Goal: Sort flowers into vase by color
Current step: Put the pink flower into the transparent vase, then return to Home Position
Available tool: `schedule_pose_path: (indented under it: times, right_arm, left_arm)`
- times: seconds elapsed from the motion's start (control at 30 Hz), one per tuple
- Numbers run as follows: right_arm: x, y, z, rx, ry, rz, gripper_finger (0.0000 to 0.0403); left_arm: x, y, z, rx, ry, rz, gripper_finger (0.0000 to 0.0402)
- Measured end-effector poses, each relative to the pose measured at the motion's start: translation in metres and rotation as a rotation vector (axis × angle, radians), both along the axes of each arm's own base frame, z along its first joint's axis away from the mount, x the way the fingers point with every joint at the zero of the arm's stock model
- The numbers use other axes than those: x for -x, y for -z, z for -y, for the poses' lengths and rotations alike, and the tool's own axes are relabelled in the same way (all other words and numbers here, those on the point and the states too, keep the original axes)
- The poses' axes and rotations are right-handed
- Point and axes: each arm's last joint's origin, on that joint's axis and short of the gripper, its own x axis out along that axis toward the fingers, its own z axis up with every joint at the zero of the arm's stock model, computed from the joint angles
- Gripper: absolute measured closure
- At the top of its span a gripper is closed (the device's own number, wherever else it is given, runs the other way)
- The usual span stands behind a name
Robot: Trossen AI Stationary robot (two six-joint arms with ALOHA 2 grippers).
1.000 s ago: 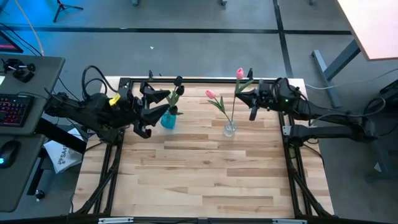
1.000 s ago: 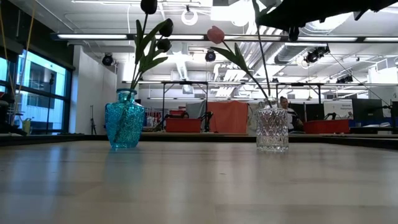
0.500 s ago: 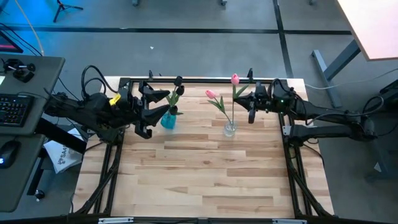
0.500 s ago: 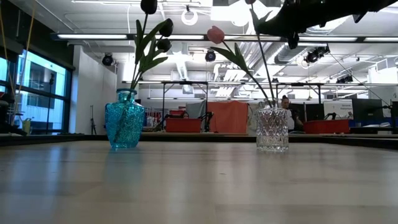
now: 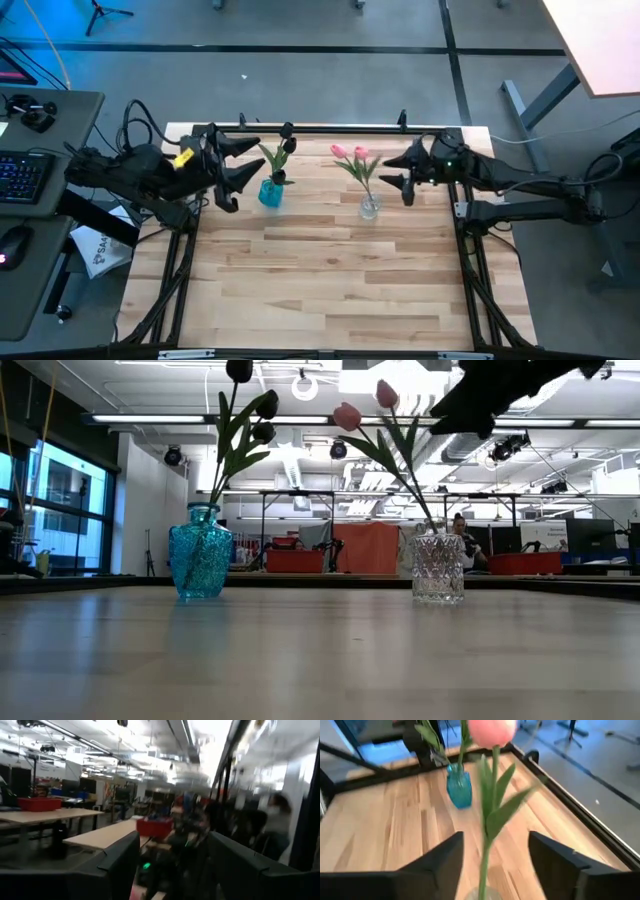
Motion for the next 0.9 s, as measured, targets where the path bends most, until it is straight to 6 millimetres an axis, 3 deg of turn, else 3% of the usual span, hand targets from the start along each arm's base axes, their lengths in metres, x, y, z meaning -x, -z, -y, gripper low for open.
schedule_pose_path:
  times: [0.2,0.43,0.6,0.8,0.9]
  right_arm:
    - [0.018,-0.042,-0.005,-0.018,0.003,-0.131,0.0136]
    - [0.038,-0.083,-0.009,-0.091,0.094,-0.131,0.0148]
    - [0.039,-0.088,-0.010,-0.125,0.092,-0.109,0.0216]
    - [0.041,-0.084,-0.012,-0.218,0.060,-0.142,0.0370]
    - [0.041,-0.083,-0.013,-0.261,0.056,-0.147,0.0388]
  left_arm:
    - [0.014,0.007,-0.007,-0.100,-0.091,-0.157,0.0179]
    - [0.031,0.030,-0.026,-0.124,-0.122,-0.393,0.0183]
    - [0.034,0.065,-0.036,-0.119,0.002,-0.397,0.0225]
    - [0.049,0.122,-0.041,-0.075,0.070,-0.369,0.0333]
    - [0.062,0.144,-0.040,-0.038,0.125,-0.295,0.0388]
